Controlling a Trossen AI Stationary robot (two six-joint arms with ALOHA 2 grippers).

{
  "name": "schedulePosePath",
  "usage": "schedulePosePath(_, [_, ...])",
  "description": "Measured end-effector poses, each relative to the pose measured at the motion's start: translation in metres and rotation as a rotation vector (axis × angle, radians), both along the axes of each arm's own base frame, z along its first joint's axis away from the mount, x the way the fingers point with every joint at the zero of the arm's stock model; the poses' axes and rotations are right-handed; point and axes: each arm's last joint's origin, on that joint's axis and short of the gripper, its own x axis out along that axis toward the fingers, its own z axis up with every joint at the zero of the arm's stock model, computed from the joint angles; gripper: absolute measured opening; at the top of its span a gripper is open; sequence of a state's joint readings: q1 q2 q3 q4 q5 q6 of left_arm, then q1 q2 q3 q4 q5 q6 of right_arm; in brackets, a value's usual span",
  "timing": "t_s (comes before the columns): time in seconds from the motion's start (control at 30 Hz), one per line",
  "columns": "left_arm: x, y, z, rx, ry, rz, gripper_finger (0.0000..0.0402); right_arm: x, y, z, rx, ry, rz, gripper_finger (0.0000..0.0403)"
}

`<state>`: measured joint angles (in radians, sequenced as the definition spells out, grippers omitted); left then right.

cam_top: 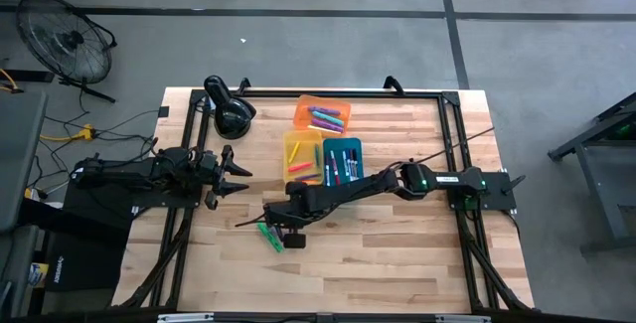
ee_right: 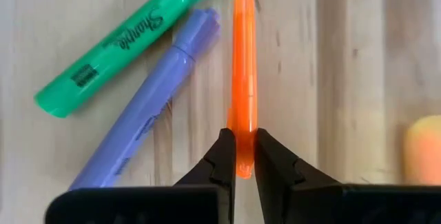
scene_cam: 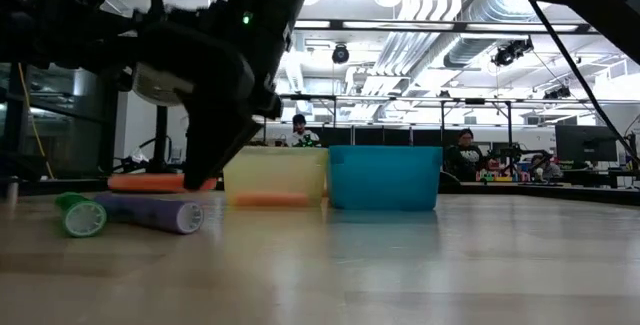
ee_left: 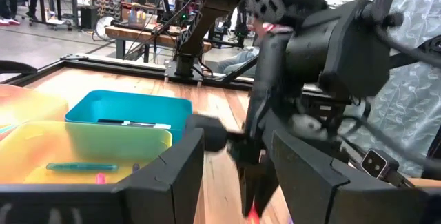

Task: Pick & Place Markers
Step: Put the orange pen into the yellow bin

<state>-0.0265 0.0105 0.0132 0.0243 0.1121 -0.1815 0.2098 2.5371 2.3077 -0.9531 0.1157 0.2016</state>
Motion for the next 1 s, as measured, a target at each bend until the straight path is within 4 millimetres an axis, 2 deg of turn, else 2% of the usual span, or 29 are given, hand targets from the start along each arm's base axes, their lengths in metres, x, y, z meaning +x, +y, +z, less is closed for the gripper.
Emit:
schedulePosePath(0.23, [0.000, 0.000, 0.000, 0.000, 0.000, 0.000, 0.0170, -0.011, 0.001, 0.023, -0.078, 0.002, -0.038, 0.0023])
schedulePosePath(0.5, [0.000, 0.000, 0.000, 0.000, 0.000, 0.000, 0.0170, -0.020, -0.007, 0.044, -0.162, 0.004, -0.118, 0.0022])
schedulePosePath(0.67, [0.000, 0.000, 0.000, 0.000, 0.000, 0.000, 0.0170, -0.028, -0.025, 0.054, -0.235, 0.041, -0.182, 0.0022])
schedulePosePath(1.0, [0.000, 0.000, 0.000, 0.000, 0.000, 0.000, 0.0170, -0.035, -0.064, 0.055, -0.381, 0.164, -0.212, 0.0022])
